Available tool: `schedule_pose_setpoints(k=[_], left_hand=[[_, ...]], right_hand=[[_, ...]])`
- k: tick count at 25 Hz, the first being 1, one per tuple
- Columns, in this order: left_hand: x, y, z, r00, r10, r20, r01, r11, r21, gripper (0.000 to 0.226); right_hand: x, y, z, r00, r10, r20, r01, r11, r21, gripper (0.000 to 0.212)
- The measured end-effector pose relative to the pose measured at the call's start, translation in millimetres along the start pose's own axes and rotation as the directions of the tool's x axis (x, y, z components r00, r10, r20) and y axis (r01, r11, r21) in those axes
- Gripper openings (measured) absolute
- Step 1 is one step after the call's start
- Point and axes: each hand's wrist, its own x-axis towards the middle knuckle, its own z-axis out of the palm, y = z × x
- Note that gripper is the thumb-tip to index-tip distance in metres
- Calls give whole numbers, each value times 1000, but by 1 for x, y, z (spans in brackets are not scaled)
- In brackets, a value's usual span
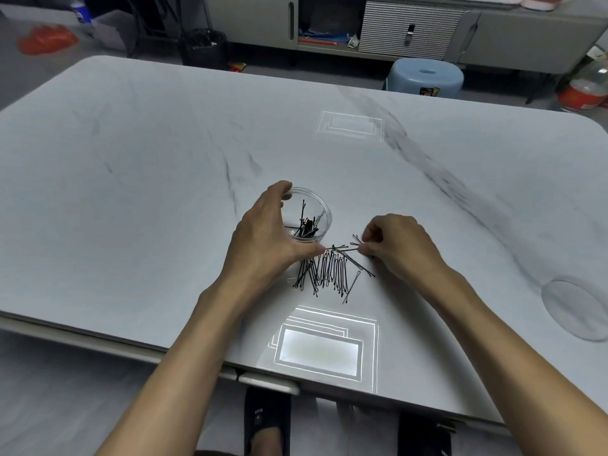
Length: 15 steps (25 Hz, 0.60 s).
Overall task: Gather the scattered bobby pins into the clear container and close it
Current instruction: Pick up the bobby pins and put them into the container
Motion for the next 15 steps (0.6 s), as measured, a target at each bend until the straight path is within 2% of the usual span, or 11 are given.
schedule_pose_setpoints(k=[3,6,11,15], left_hand=[[0,-1,1,1000,0,4,0,1000,5,103],[1,-2,2,1000,-1,3,1,1000,2,103],[1,-2,4,1000,-3,3,3,1000,3,103],[1,-2,5,1000,-6,3,6,1000,7,102]], right_hand=[[2,3,-3,999,19,-29,-20,1000,-23,6],[2,1,-3,1000,-18,-19,13,970,-244,8],[-7,-2,3,984,-176,22,161,836,-524,18],[-11,1,1,973,-229,15,198,807,-557,27]])
